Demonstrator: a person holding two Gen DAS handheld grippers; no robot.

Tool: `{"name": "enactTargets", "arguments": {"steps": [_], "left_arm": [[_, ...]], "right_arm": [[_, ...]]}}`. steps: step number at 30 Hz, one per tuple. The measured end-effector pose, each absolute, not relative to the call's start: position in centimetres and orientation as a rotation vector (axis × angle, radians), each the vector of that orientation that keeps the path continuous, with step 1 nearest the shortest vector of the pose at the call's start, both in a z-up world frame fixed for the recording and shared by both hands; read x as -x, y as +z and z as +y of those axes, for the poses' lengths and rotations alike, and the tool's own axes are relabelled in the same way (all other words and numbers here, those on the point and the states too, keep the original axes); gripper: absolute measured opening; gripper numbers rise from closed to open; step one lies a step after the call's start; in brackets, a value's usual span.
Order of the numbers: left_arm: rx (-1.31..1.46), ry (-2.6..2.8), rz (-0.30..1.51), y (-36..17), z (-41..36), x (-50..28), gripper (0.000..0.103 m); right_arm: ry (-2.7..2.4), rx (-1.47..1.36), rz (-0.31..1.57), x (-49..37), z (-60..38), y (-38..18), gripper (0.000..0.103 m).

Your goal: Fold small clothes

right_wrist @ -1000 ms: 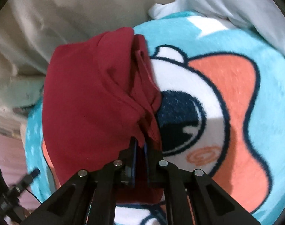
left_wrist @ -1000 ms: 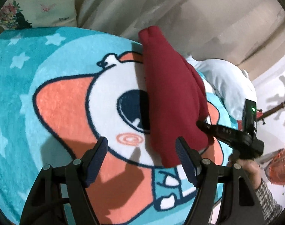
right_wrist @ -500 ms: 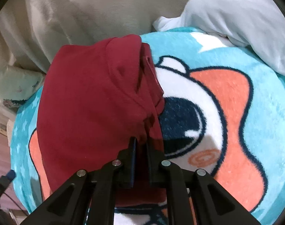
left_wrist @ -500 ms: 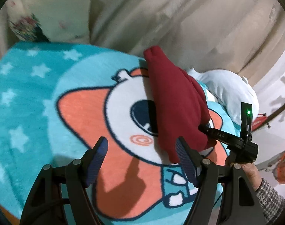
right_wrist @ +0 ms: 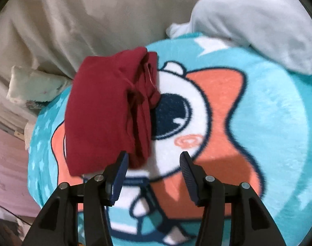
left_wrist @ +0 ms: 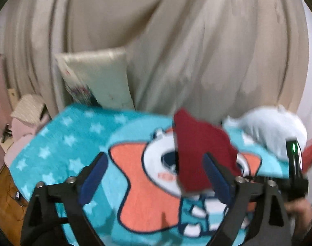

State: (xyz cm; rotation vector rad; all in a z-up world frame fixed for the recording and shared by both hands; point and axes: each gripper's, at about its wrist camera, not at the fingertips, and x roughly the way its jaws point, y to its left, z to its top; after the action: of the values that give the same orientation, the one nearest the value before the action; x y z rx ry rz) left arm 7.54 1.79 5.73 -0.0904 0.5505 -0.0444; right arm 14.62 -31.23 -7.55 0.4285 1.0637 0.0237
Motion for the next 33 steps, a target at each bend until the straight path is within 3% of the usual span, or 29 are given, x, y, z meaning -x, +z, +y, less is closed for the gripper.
{"name": "enactTargets", "arguments": {"steps": [3, 10, 21, 33], "left_arm": [[0.124, -0.019, 0.45, 7.5, 1.2, -5.9, 0.103], [-0.03, -0.013, 0.405, 9.9, -2.6, -6.6, 0.103], [-0.061, -0.104, 0.776, 3.5, -6.7, -7.3, 0.103], [-0.059, -0.118, 0.86, 1.7, -7.7, -7.4, 0.103]], "right_arm": [[0.049, -0.374, 1.013, -12.6, -31.0, -5.6, 0.056], [0.096, -0.301, 0.955, -10.1, -29.5, -3.6, 0.056], [0.073, -0.277, 0.974, -9.0, -28.9, -5.1, 0.057], [0.041, -0.195, 0.967, -9.1, -28.1, -5.7, 0.06]]}}
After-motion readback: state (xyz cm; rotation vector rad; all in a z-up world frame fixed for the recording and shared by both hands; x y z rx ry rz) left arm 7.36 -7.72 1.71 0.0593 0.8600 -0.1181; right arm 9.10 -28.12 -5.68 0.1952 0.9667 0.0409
